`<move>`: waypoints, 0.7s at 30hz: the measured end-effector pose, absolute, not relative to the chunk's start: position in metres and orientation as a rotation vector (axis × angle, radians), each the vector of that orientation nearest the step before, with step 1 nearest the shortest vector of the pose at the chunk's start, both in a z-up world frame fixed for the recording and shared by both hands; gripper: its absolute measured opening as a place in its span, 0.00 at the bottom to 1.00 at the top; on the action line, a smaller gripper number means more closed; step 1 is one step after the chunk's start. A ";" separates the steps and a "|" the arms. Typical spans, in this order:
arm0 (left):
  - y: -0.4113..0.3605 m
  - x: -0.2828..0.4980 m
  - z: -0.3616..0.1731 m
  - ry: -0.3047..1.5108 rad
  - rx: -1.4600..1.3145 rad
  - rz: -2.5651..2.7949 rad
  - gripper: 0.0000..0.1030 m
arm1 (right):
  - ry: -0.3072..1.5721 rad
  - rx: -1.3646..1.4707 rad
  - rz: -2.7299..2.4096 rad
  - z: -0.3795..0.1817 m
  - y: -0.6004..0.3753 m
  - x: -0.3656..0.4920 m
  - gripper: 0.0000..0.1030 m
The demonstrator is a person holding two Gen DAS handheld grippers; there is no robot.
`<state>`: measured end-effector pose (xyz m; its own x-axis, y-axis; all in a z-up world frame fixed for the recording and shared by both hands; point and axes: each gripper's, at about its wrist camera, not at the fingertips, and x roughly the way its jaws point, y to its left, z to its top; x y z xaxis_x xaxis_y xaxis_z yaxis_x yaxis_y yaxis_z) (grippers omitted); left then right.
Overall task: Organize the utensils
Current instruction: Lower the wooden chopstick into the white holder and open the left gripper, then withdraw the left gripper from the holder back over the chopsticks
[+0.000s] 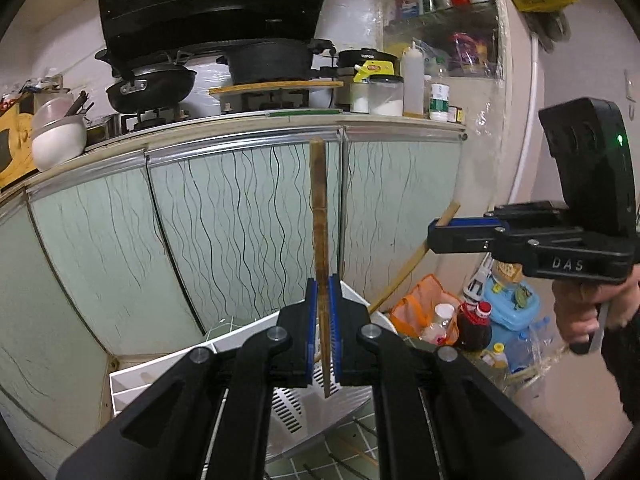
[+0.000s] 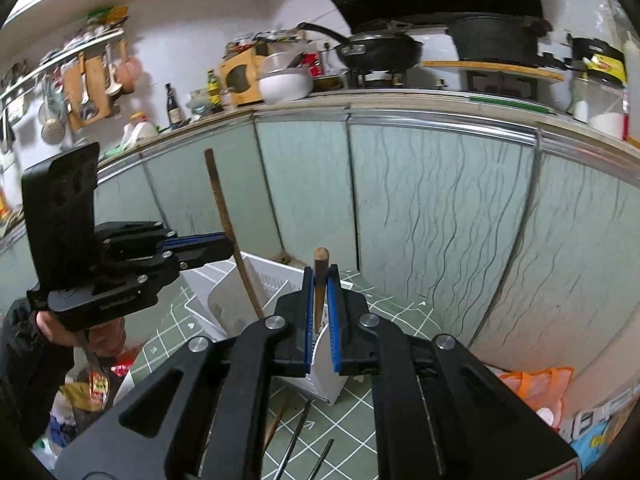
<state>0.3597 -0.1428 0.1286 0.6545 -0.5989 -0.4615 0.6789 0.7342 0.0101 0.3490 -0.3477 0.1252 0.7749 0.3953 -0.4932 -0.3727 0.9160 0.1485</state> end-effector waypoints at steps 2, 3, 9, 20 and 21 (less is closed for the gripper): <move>-0.142 0.361 0.125 0.451 0.194 -0.718 0.07 | 0.544 0.039 0.423 0.123 -0.347 0.348 0.06; -0.141 0.361 0.124 0.448 0.193 -0.714 0.07 | 0.545 0.039 0.422 0.122 -0.347 0.347 0.06; -0.129 0.353 0.123 0.414 0.161 -0.667 0.81 | 0.540 0.040 0.391 0.118 -0.355 0.335 0.47; -0.103 0.328 0.127 0.423 0.163 -0.587 0.96 | 0.506 0.015 0.350 0.125 -0.362 0.300 0.92; -0.100 0.325 0.127 0.424 0.164 -0.581 0.96 | 0.508 0.014 0.353 0.125 -0.362 0.297 0.92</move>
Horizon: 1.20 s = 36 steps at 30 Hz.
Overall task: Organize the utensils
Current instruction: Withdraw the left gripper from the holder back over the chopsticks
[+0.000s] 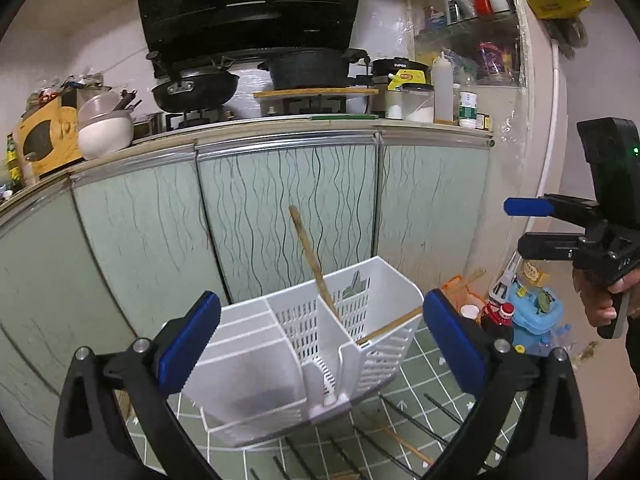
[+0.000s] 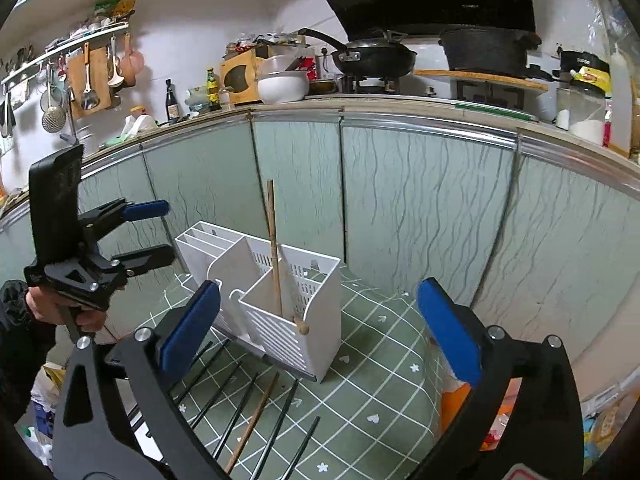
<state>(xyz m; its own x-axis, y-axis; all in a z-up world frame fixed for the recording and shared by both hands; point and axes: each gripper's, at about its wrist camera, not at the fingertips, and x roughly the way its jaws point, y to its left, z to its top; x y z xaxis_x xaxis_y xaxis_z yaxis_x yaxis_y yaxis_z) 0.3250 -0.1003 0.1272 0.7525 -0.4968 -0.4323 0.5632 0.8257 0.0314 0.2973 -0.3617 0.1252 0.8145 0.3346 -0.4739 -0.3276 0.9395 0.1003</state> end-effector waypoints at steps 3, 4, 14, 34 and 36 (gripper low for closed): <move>-0.094 0.312 0.128 0.424 0.172 -0.567 0.96 | 0.516 -0.008 0.338 0.125 -0.359 0.288 0.92; -0.093 0.308 0.128 0.423 0.175 -0.565 0.96 | 0.517 -0.019 0.335 0.124 -0.357 0.284 0.92; -0.076 0.264 0.127 0.414 0.189 -0.526 0.96 | 0.519 -0.052 0.308 0.112 -0.346 0.241 0.92; -0.019 0.201 0.063 0.491 0.116 -0.440 0.96 | 0.537 -0.022 0.201 0.052 -0.335 0.164 0.92; -0.014 0.195 0.054 0.494 0.126 -0.418 0.96 | 0.539 -0.017 0.188 0.046 -0.335 0.159 0.92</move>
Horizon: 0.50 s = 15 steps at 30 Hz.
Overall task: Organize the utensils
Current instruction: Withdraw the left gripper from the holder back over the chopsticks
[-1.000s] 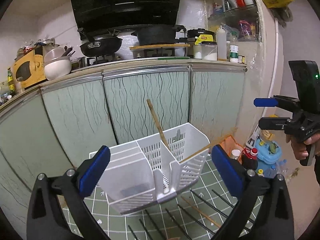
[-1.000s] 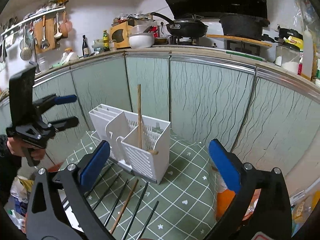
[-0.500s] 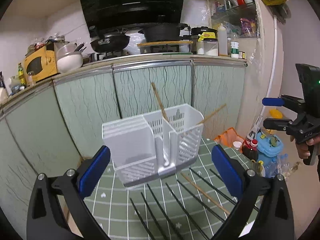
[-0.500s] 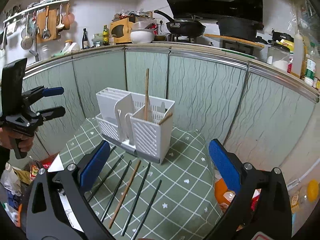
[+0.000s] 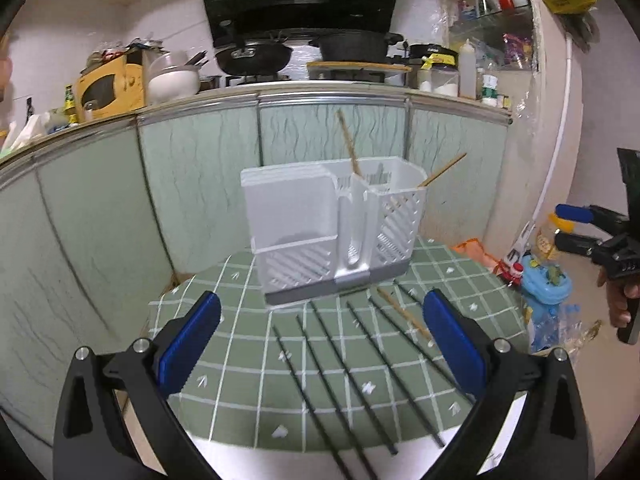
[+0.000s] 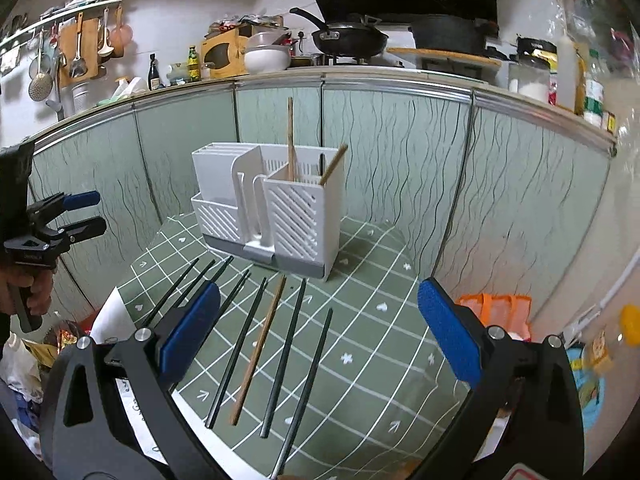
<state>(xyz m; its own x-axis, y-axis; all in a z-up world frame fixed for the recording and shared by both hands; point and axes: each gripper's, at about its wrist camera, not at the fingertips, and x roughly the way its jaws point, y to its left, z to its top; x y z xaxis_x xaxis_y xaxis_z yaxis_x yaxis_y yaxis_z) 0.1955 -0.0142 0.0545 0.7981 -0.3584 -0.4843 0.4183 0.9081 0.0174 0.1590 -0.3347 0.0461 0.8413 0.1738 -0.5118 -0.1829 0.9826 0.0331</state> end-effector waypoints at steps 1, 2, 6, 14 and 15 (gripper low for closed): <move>-0.012 0.193 0.051 0.494 0.131 -0.409 0.96 | 0.538 -0.012 0.183 0.043 -0.335 0.156 0.92; -0.009 0.191 0.046 0.498 0.135 -0.395 0.96 | 0.540 -0.008 0.182 0.040 -0.335 0.153 0.92; 0.001 0.184 0.029 0.516 0.133 -0.360 0.96 | 0.541 -0.012 0.163 0.028 -0.333 0.141 0.92; 0.011 0.169 -0.004 0.556 0.152 -0.279 0.96 | 0.600 -0.010 0.141 -0.012 -0.332 0.131 0.92; 0.012 0.166 -0.010 0.562 0.152 -0.265 0.96 | 0.608 -0.009 0.138 -0.017 -0.332 0.130 0.92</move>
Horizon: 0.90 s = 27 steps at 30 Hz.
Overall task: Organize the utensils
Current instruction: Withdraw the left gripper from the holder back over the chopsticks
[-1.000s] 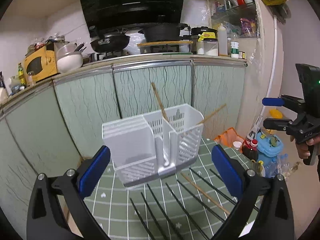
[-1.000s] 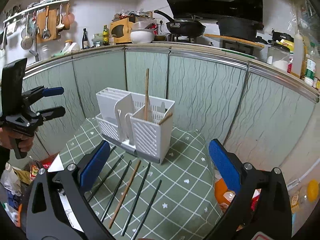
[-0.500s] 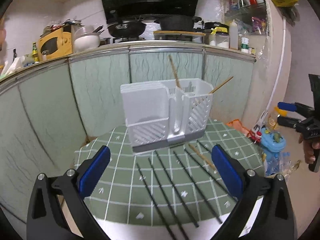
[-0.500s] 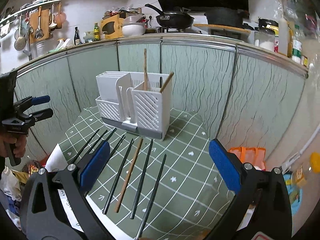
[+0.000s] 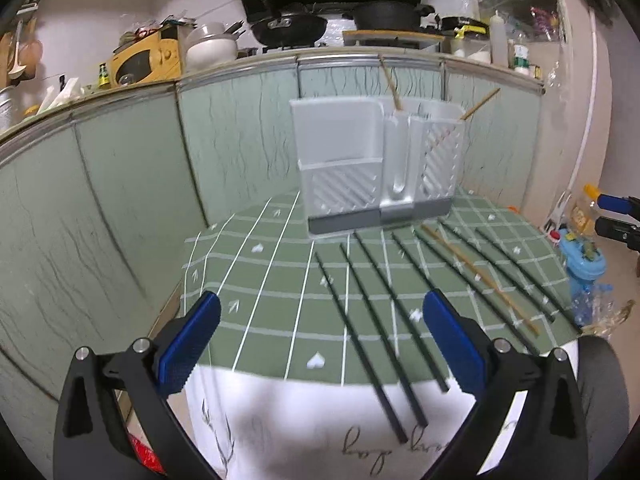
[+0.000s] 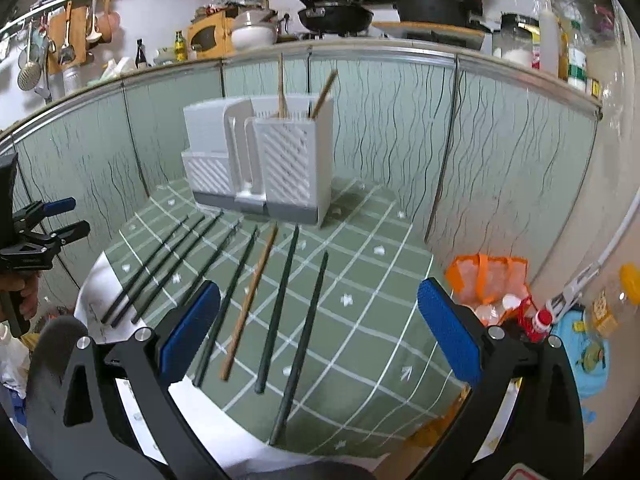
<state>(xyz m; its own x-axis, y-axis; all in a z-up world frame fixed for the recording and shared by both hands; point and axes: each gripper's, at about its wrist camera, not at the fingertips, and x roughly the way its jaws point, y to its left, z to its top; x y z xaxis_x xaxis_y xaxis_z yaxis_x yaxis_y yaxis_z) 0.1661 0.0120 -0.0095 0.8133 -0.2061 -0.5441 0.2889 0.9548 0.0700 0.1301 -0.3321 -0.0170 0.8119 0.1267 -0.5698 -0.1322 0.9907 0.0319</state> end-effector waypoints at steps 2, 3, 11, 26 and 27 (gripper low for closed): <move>0.014 0.161 -0.017 0.572 0.147 -0.244 0.96 | 0.627 -0.002 0.134 -0.029 -0.333 0.128 0.92; 0.015 0.158 -0.022 0.576 0.147 -0.230 0.96 | 0.635 -0.001 0.131 -0.033 -0.333 0.128 0.91; 0.012 0.137 -0.047 0.606 0.156 -0.175 0.96 | 0.701 0.006 0.113 -0.076 -0.331 0.112 0.72; 0.011 0.117 -0.060 0.597 0.136 -0.132 0.96 | 0.747 -0.014 0.146 -0.112 -0.313 0.088 0.27; 0.012 0.116 -0.061 0.598 0.134 -0.131 0.96 | 0.749 -0.016 0.149 -0.113 -0.312 0.087 0.23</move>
